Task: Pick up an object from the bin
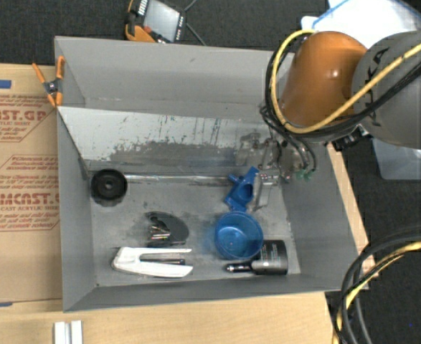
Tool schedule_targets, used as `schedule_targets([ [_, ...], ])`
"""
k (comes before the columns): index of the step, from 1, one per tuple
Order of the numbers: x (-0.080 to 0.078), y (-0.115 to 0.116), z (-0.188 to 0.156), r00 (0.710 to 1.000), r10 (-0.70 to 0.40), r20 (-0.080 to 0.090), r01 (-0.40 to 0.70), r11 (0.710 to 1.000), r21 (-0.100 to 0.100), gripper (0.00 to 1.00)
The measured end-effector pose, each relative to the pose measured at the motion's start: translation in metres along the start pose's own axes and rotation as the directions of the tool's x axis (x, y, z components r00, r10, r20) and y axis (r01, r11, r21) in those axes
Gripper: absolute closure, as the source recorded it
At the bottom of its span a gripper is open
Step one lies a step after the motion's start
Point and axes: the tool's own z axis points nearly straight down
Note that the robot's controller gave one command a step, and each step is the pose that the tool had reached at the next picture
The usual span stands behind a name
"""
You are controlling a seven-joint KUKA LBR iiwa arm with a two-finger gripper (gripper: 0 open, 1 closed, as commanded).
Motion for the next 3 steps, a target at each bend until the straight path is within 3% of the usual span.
schedule_targets([
  [1, 0.000, 0.000, 0.000, 1.000, 0.000, 0.000, 0.000, 1.000, 0.000, 0.00],
  [2, 0.000, 0.016, -0.083, 0.979, -0.203, 0.001, 0.203, 0.979, 0.000, 0.00],
  [3, -0.004, 0.011, -0.083, 0.975, -0.223, 0.019, 0.223, 0.975, 0.004, 0.00],
])
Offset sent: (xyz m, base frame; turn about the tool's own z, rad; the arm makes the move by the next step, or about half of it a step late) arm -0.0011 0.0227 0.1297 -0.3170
